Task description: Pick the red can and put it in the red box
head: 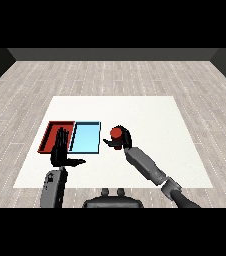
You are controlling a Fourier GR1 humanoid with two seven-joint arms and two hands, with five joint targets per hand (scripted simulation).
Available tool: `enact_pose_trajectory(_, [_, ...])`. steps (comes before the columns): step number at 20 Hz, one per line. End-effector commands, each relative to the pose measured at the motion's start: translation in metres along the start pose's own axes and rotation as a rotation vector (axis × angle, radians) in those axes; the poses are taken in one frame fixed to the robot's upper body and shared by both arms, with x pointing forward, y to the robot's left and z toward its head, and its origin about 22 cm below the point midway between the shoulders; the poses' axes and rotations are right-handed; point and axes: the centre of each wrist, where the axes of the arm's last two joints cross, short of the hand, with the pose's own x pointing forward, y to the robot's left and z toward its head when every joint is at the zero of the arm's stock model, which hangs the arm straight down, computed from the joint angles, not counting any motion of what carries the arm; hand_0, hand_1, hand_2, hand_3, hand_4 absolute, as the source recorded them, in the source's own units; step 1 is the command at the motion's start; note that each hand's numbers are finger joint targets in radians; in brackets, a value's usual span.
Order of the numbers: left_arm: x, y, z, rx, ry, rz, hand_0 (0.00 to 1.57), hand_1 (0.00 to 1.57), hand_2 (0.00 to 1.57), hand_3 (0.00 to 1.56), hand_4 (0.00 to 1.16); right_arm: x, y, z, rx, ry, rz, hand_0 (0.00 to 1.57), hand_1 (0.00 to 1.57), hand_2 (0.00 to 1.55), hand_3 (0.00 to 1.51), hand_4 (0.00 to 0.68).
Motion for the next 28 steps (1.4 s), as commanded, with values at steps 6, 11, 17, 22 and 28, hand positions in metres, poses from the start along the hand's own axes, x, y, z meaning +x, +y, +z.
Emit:
enact_pose_trajectory(6, [0.017,-0.022,-0.028,-0.098,0.004,0.048,0.0,0.0,0.0,0.0,0.0,0.048,-0.014,-0.002,-0.007,-0.212,-0.056,1.51,1.51,1.47,1.41,0.641])
enact_pose_trajectory(11, [0.021,-0.066,-0.022,-0.156,0.075,0.004,0.0,0.0,0.0,0.0,0.0,0.078,-0.031,0.028,0.003,-0.28,-0.056,1.45,1.45,1.41,1.38,0.636])
enact_pose_trajectory(17, [0.026,-0.096,-0.023,-0.171,0.088,0.016,0.0,0.0,0.0,0.0,0.0,0.079,-0.017,0.002,0.014,-0.29,-0.046,1.45,1.45,1.41,1.38,0.636])
enact_pose_trajectory(22, [0.017,-0.111,-0.031,-0.2,0.143,-0.016,0.0,0.0,0.0,0.0,0.0,0.102,-0.03,0.003,0.02,-0.329,-0.089,1.43,1.43,1.41,1.39,0.629])
enact_pose_trajectory(28, [0.001,-0.119,-0.039,-0.226,0.185,-0.006,0.0,0.0,0.0,0.0,0.0,0.103,-0.017,0.03,0.035,-0.373,-0.08,1.45,1.45,1.43,1.4,0.611])
